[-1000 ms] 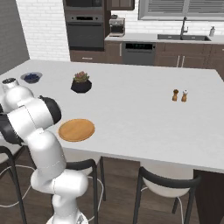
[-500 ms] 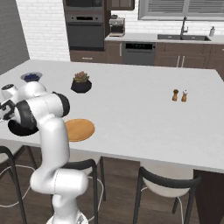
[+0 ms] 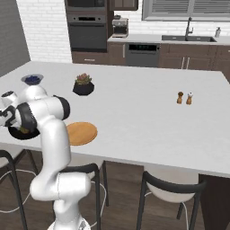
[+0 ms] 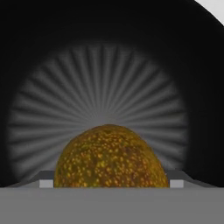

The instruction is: Pick the chicken drumstick and avocado from their plates and place them in the bowl. Then put the bowl in the fridge.

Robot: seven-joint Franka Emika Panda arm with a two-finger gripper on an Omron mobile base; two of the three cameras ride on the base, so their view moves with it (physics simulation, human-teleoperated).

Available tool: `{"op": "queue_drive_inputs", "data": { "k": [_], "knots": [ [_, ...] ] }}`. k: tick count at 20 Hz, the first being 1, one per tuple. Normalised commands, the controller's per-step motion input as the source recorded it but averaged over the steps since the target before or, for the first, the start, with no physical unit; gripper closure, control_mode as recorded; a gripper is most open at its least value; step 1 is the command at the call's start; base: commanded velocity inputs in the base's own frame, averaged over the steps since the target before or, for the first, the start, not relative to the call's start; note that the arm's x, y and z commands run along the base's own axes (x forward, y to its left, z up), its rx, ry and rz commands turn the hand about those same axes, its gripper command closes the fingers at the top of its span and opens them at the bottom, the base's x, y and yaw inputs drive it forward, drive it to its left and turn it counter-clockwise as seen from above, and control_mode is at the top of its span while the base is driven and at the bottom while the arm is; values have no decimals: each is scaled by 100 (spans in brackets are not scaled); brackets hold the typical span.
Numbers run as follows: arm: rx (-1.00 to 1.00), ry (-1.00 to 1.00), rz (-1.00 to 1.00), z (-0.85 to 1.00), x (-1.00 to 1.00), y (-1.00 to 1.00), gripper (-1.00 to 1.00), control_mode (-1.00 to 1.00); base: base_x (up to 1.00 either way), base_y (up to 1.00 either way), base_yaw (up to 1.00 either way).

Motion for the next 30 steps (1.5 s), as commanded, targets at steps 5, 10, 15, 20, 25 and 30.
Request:
{"op": "queue_drive_inputs", "data": {
  "k": [5,10,15,20,25,30],
  "knots": [
    [0,0,0,0,5,-1,-100,-100,0,0,0],
    [0,0,0,22,1,-7,-100,-100,0,0,0],
    [0,0,0,92,-8,-56,-100,-100,0,0,0],
    [4,0,-1,70,-32,-100,-100,-100,0,0,0],
    [7,0,-3,42,-32,-100,-100,-100,0,0,0],
    [11,2,-4,29,-34,-100,-100,-100,0,0,0]
  ]
}}
